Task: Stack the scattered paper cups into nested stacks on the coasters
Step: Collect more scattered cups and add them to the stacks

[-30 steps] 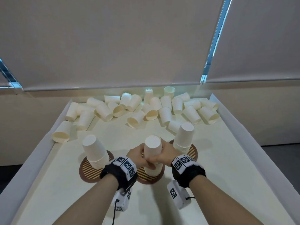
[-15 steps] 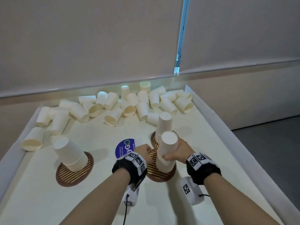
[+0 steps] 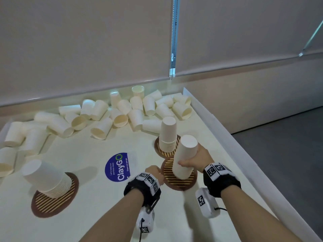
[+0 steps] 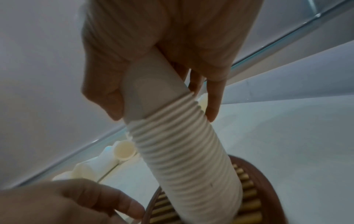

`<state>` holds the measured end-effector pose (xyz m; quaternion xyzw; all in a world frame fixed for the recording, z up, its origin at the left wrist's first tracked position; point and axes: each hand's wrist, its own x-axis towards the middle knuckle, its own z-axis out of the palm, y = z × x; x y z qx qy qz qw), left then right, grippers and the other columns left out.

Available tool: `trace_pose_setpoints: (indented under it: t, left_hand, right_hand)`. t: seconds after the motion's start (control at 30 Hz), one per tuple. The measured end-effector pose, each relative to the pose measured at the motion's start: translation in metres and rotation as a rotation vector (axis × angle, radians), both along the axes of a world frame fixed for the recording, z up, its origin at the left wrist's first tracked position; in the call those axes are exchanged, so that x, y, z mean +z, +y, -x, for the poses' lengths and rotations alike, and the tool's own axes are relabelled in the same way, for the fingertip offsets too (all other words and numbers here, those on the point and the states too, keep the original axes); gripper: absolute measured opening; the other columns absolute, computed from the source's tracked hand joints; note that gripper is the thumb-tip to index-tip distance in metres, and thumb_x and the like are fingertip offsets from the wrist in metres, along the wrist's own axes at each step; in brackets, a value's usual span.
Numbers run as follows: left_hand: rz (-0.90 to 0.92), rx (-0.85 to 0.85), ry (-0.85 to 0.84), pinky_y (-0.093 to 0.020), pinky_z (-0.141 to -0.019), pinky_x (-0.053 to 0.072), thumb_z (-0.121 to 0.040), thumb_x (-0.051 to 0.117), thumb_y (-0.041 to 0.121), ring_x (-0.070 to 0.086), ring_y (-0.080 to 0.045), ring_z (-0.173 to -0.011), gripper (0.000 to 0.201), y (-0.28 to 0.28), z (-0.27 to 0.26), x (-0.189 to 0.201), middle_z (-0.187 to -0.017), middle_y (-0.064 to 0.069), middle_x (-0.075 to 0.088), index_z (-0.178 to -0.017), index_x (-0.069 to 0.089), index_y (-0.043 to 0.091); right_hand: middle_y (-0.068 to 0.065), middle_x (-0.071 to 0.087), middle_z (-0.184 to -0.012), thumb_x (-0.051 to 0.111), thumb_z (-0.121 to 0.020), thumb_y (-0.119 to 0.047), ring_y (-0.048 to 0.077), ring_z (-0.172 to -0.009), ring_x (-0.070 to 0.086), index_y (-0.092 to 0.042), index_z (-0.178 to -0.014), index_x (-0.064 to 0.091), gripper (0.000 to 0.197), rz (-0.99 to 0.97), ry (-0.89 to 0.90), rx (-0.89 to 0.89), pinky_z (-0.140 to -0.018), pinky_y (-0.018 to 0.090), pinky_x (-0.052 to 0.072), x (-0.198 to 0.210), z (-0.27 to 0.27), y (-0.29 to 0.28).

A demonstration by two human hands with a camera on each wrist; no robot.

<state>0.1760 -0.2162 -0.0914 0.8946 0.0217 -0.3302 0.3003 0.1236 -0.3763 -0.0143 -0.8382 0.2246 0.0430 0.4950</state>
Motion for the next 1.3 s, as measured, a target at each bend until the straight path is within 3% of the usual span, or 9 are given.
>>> trace_pose_setpoints:
  t: [0.13, 0.37, 0.47, 0.57, 0.67, 0.73, 0.97, 1.1, 1.3]
  left_hand:
    - [0.094, -0.055, -0.027, -0.037, -0.087, 0.056, -0.082, 0.056, 0.004, 0.069, -0.028, -0.094, 0.028, -0.021, -0.001, 0.004, -0.106, -0.017, 0.07, -0.108, 0.065, 0.001]
    - [0.004, -0.18, -0.404, -0.023, -0.09, 0.045, -0.089, 0.045, 0.0, 0.059, -0.02, -0.112, 0.041, -0.036, -0.048, 0.021, -0.125, -0.003, 0.062, -0.122, 0.061, 0.018]
    - [-0.101, -0.37, -0.329, -0.025, -0.097, 0.044, -0.089, 0.044, -0.003, 0.053, -0.021, -0.12, 0.051, -0.043, -0.066, 0.017, -0.134, -0.001, 0.054, -0.134, 0.05, 0.022]
    - [-0.228, -0.549, -0.246, -0.029, -0.1, 0.042, -0.089, 0.047, 0.0, 0.048, -0.025, -0.125, 0.054, -0.05, -0.075, 0.006, -0.142, -0.006, 0.045, -0.14, 0.039, 0.016]
    - [-0.257, -0.631, -0.223, -0.031, -0.112, 0.03, -0.088, 0.047, -0.003, 0.026, -0.022, -0.142, 0.071, -0.053, -0.08, -0.005, -0.158, -0.002, 0.013, -0.15, 0.018, 0.015]
    - [-0.253, -0.632, -0.217, -0.032, -0.115, 0.027, -0.088, 0.048, -0.002, 0.021, -0.02, -0.144, 0.076, -0.056, -0.082, -0.009, -0.159, 0.0, 0.003, -0.152, 0.01, 0.017]
    - [-0.326, -0.671, -0.227, -0.041, -0.116, 0.023, -0.09, 0.048, 0.004, 0.011, -0.021, -0.145, 0.076, -0.079, -0.106, -0.006, -0.16, -0.002, -0.002, -0.152, 0.005, 0.014]
    - [-0.336, -0.663, -0.206, -0.044, -0.117, 0.019, -0.093, 0.048, 0.015, 0.004, -0.019, -0.147, 0.075, -0.093, -0.115, -0.007, -0.16, -0.002, -0.006, -0.152, 0.001, 0.013]
    - [-0.389, -0.651, -0.218, -0.046, -0.118, 0.01, -0.094, 0.043, 0.016, -0.003, -0.018, -0.147, 0.074, -0.103, -0.122, -0.011, -0.159, 0.0, -0.01, -0.151, -0.003, 0.012]
  right_hand:
    - [0.005, 0.057, -0.125, 0.085, -0.061, -0.02, 0.024, -0.117, 0.053, -0.017, -0.127, 0.045, 0.078, 0.04, -0.018, -0.134, -0.092, 0.032, 0.043, -0.008, 0.0, -0.009]
    - [0.004, 0.056, -0.125, 0.083, -0.062, -0.019, 0.026, -0.116, 0.052, -0.021, -0.129, 0.042, 0.079, 0.01, -0.051, -0.233, -0.09, 0.033, 0.042, -0.021, -0.015, -0.019]
    - [0.004, 0.056, -0.125, 0.082, -0.063, -0.016, 0.026, -0.117, 0.051, -0.021, -0.13, 0.041, 0.079, -0.007, -0.093, -0.284, -0.088, 0.031, 0.04, -0.024, -0.021, -0.022]
    - [0.005, 0.054, -0.128, 0.082, -0.063, -0.015, 0.027, -0.119, 0.05, -0.02, -0.132, 0.038, 0.082, -0.01, -0.109, -0.325, -0.096, 0.037, 0.042, -0.026, -0.028, -0.024]
    - [0.006, 0.052, -0.131, 0.082, -0.065, -0.015, 0.028, -0.123, 0.048, -0.019, -0.133, 0.036, 0.083, -0.011, -0.108, -0.347, -0.102, 0.041, 0.04, -0.028, -0.036, -0.028]
    - [0.005, 0.051, -0.132, 0.082, -0.065, -0.014, 0.028, -0.124, 0.047, -0.02, -0.134, 0.035, 0.084, -0.017, -0.109, -0.357, -0.104, 0.043, 0.039, -0.028, -0.041, -0.032]
    - [0.003, 0.053, -0.128, 0.083, -0.062, -0.016, 0.026, -0.12, 0.049, -0.022, -0.132, 0.037, 0.083, -0.004, -0.114, -0.354, -0.099, 0.038, 0.04, -0.034, -0.053, -0.044]
    - [-0.005, 0.05, -0.11, 0.084, -0.06, -0.016, 0.018, -0.107, 0.047, -0.022, -0.129, 0.039, 0.083, 0.011, -0.114, -0.314, -0.087, 0.029, 0.038, -0.039, -0.051, -0.054]
    - [-0.008, 0.047, -0.109, 0.086, -0.057, -0.016, 0.013, -0.103, 0.044, -0.024, -0.129, 0.037, 0.087, 0.038, -0.08, -0.289, -0.094, 0.036, 0.041, -0.046, -0.045, -0.065]
